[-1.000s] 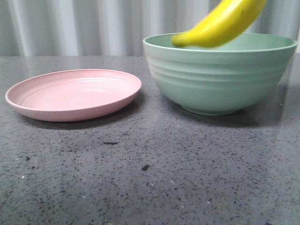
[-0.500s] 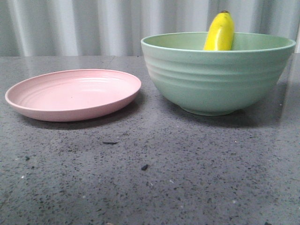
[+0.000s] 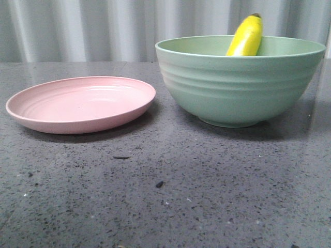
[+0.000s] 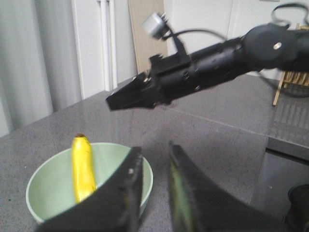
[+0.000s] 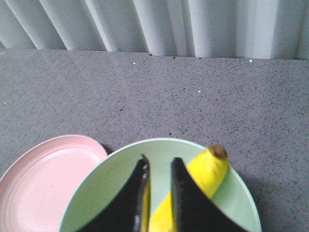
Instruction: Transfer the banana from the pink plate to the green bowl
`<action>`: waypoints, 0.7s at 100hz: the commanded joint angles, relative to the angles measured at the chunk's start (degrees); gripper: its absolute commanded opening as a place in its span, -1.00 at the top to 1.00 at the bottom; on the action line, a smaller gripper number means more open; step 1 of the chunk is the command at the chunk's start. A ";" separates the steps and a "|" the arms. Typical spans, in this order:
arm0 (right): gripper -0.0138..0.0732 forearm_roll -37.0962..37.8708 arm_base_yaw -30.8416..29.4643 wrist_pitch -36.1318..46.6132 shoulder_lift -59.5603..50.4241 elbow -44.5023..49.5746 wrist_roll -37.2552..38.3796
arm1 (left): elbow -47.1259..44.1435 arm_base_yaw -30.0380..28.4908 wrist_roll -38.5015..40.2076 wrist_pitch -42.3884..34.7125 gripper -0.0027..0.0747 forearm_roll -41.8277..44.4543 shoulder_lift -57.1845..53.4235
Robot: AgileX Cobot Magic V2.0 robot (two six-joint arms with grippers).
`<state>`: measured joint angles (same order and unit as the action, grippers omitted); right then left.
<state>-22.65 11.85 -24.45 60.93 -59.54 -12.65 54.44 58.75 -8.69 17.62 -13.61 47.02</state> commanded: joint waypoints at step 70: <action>0.83 3.86 -0.01 14.53 -37.28 28.31 -0.70 | -25.23 -0.06 0.06 -20.40 0.98 5.24 -17.03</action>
<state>-19.81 11.85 -17.91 26.91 -33.99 -12.87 30.29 58.75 -8.69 2.87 -8.45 31.53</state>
